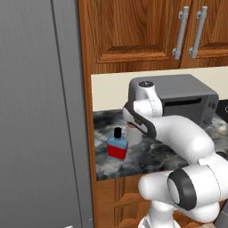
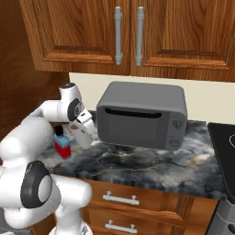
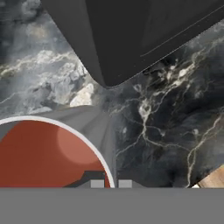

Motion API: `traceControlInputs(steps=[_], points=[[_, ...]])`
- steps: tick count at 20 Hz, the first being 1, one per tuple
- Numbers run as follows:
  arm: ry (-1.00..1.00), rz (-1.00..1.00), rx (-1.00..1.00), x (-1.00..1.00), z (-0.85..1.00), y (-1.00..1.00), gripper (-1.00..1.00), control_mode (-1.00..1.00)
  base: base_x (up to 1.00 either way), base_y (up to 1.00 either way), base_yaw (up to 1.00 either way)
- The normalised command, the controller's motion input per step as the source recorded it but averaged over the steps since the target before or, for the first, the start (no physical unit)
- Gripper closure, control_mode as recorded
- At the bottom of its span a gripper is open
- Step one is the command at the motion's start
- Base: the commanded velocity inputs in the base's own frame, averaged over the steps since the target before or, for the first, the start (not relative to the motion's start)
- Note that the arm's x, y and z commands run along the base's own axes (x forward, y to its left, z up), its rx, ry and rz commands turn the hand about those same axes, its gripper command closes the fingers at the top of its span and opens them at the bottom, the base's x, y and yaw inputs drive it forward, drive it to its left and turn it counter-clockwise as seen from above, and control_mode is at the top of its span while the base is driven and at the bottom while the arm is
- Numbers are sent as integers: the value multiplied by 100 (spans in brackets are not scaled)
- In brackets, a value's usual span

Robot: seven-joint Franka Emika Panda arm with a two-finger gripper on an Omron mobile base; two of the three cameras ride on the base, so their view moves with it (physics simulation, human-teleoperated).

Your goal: Place the microwavable item in the microwave. Then, close the microwave door and press the start button.

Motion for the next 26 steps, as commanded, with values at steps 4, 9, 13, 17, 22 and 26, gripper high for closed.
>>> traceControlInputs(steps=[4,9,13,17,22,26], points=[[-19,-16,0,-11,84,-34,100,-100,0,0,0],[-22,-14,1,-57,85,-35,100,-100,0,0,0],[-13,-6,12,-98,70,-23,100,-100,0,0,0],[-4,-1,21,-100,55,-4,100,-100,0,0,0],[-1,0,13,-94,30,13,100,-100,0,0,0],[0,0,0,-40,3,25,100,-100,0,0,0]])
